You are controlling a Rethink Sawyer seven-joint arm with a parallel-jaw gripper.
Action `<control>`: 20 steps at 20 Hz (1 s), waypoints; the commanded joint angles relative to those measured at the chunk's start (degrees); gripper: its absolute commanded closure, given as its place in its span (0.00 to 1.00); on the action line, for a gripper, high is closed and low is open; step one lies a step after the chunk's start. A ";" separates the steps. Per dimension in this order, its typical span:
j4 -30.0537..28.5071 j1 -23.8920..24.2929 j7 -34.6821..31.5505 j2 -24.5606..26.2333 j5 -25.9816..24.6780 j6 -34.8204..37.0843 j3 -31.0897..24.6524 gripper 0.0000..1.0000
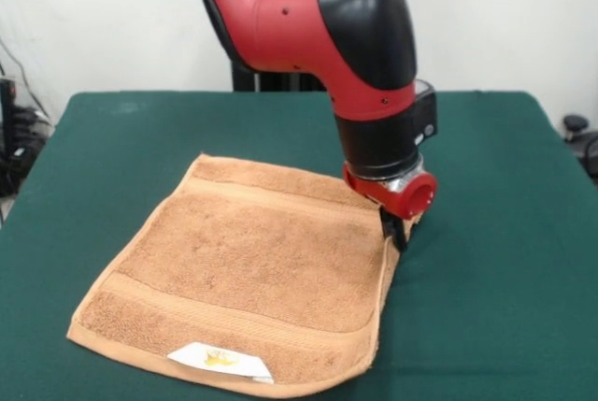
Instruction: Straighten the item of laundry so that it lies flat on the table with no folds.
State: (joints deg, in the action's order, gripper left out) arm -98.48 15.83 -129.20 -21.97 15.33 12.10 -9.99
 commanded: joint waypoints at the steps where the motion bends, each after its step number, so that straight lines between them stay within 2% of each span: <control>1: 11.01 -5.78 -7.55 14.72 3.27 -6.57 -2.58 1.00; 10: 11.91 -7.38 -10.18 14.82 3.79 -7.53 -1.50 1.00; 20: 14.20 -9.33 -10.15 15.51 4.52 -3.14 1.06 1.00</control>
State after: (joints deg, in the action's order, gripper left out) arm -92.56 10.47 -129.20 -20.68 15.45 18.77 -4.60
